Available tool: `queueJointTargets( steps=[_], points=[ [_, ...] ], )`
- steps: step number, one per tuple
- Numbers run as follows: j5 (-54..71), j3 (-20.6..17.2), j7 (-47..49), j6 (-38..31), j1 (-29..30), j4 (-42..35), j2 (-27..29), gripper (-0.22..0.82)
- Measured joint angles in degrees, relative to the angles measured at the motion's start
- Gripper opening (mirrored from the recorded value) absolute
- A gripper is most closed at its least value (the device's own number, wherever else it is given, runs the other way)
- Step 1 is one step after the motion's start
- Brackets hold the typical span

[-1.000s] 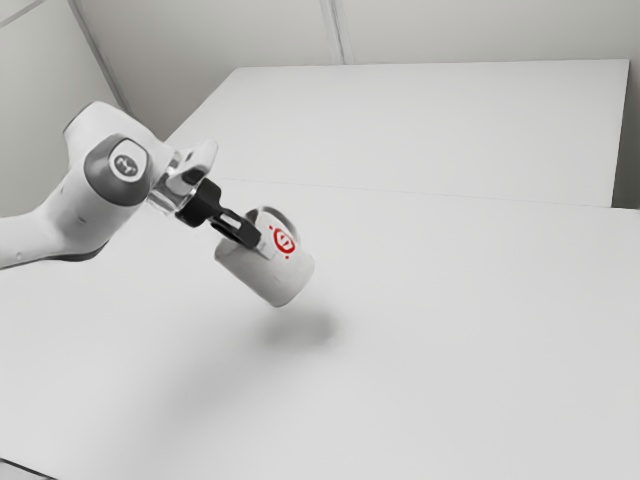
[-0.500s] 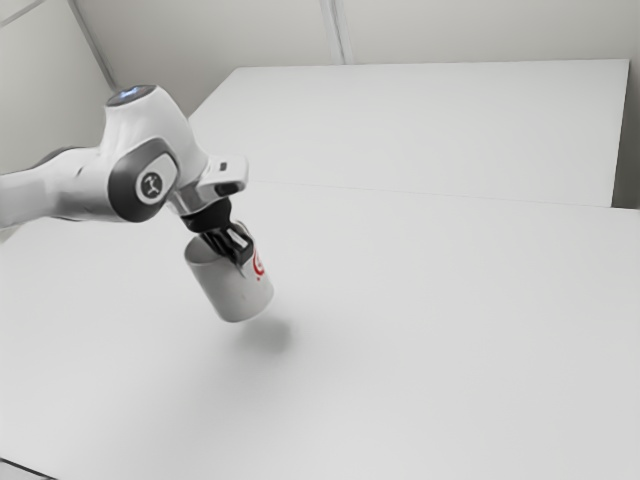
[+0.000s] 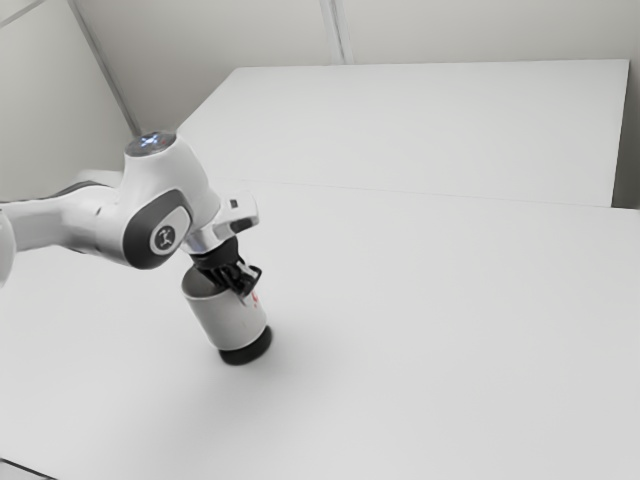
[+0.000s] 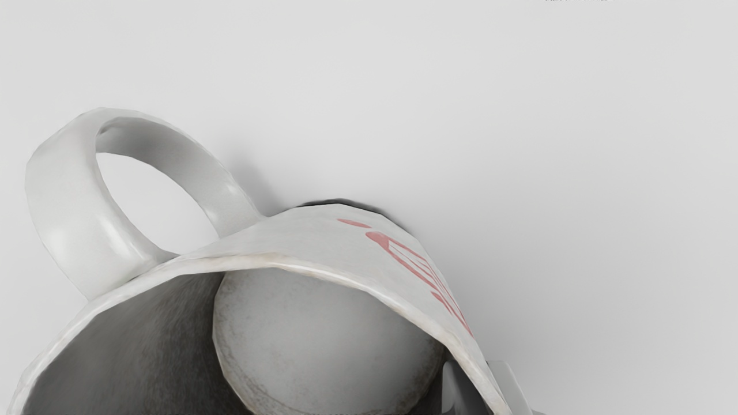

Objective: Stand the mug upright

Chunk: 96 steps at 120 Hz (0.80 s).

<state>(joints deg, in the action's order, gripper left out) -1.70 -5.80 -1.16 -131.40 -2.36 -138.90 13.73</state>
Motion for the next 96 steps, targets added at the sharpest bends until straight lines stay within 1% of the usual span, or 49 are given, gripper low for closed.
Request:
queueJointTargets(
  steps=[21,40,96],
  points=[
    [1.14,-0.04,3.33,-4.94,-0.04,-1.95,-0.54,-0.18],
    [2.01,-0.06,5.77,-7.89,-0.03,-2.41,-1.53,-0.18],
    [2.31,-0.01,10.18,-10.26,-0.01,-2.36,-4.44,-0.18]
  ],
)
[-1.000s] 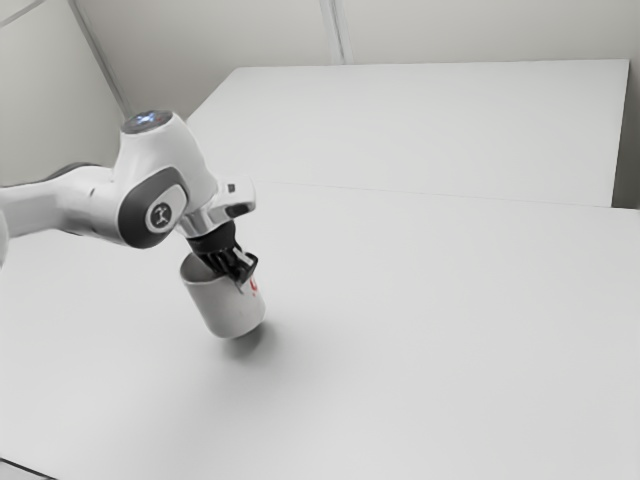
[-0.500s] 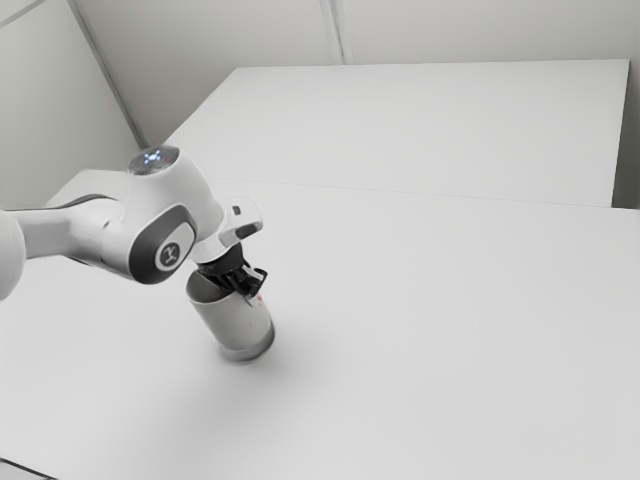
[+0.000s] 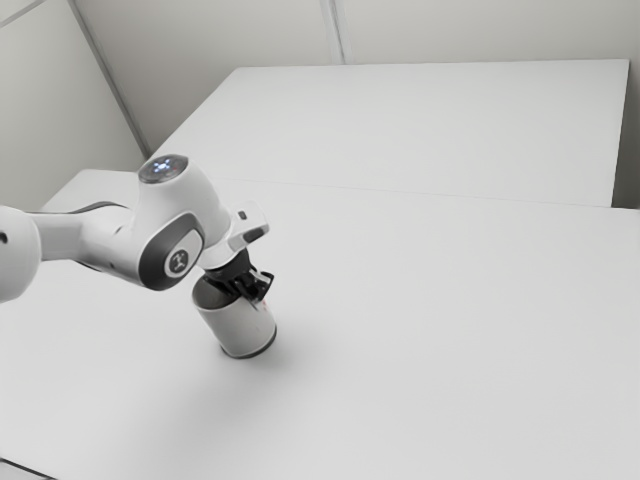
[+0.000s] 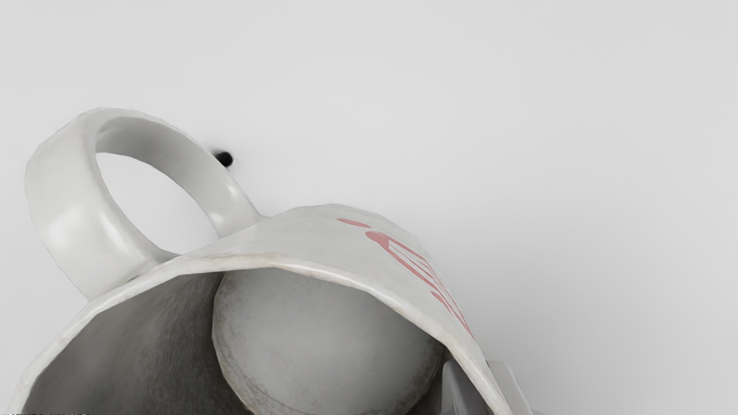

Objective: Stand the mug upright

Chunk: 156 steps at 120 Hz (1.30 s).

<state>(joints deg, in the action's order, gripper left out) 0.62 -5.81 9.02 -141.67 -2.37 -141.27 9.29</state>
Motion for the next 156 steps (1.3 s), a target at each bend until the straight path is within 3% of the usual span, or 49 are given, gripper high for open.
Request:
queueJointTargets(
  steps=[23,54,76,91,116,156],
  points=[
    [-0.02,0.00,1.03,-0.19,0.00,0.00,-0.72,-0.16],
    [-0.88,-0.08,1.46,-0.19,-0.50,0.00,0.58,0.29],
    [-1.02,-0.13,1.48,0.30,-1.60,0.30,3.64,0.45],
    [-1.18,-0.28,1.39,3.67,-1.55,3.56,4.61,0.51],
    [-1.76,-0.42,1.28,15.08,-1.50,12.86,4.01,0.55],
    [-1.92,-0.51,1.18,32.52,-0.88,29.03,-1.42,0.57]
  ],
)
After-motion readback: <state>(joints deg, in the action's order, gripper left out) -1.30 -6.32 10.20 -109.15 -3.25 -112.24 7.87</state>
